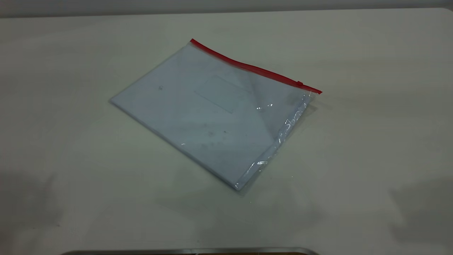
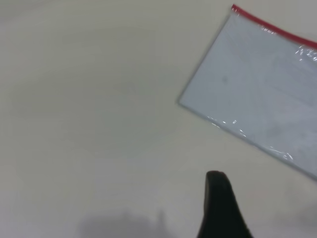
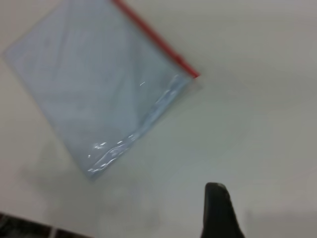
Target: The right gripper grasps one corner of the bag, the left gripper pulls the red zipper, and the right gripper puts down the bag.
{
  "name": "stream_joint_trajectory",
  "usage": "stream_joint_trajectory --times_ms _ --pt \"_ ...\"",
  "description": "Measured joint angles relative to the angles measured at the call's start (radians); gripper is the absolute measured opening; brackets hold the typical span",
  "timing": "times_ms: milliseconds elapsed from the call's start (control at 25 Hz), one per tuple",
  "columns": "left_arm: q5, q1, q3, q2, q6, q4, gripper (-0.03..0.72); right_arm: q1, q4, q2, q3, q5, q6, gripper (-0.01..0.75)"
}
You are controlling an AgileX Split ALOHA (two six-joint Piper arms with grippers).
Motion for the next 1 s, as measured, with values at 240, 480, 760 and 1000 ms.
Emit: stream_joint_trajectory --times_ms 240,480,760,1000 --pt "-0.058 0.0 -0.163 0.333 0.155 -0.128 0.546 0.0 0.585 0.402 -0.001 -0.064 -0.617 0.518" --pt "-0.102 0.0 -0.251 0.536 0.299 -0.298 0.546 0.0 1.011 0.749 -0.07 -0.027 -1.041 0.518" --pt "-0.125 0.0 -0.271 0.625 0.464 -0.464 0.546 0.0 1.044 1.125 -0.306 0.077 -1.074 0.518" --pt "-0.129 0.0 -0.272 0.629 0.544 -0.529 0.546 0.005 1.049 1.359 -0.48 0.189 -1.034 0.516"
